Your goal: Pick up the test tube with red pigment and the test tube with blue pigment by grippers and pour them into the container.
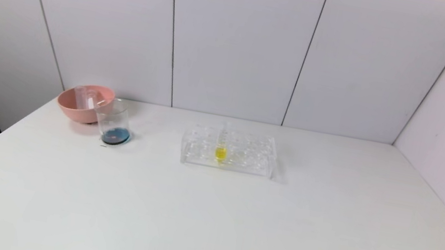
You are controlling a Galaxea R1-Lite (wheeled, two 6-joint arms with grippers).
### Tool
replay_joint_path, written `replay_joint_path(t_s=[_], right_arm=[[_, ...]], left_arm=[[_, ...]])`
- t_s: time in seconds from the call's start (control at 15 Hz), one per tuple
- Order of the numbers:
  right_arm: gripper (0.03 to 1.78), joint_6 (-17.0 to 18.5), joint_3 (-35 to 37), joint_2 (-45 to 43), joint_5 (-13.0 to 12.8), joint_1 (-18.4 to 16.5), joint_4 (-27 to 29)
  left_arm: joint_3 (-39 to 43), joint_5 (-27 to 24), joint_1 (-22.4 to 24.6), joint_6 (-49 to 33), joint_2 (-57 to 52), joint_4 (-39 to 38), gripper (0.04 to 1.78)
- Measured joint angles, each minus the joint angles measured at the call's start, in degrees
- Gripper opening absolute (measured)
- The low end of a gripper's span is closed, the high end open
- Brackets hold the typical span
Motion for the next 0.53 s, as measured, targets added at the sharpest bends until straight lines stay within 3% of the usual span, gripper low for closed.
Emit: replay_joint_path(t_s=[0.53], right_arm=[[1.77,0.0,0.0,0.0,0.0,0.02,0.0]], left_arm=[[0.0,0.28,0.0,-1.0,0.0,0.28,1.76]])
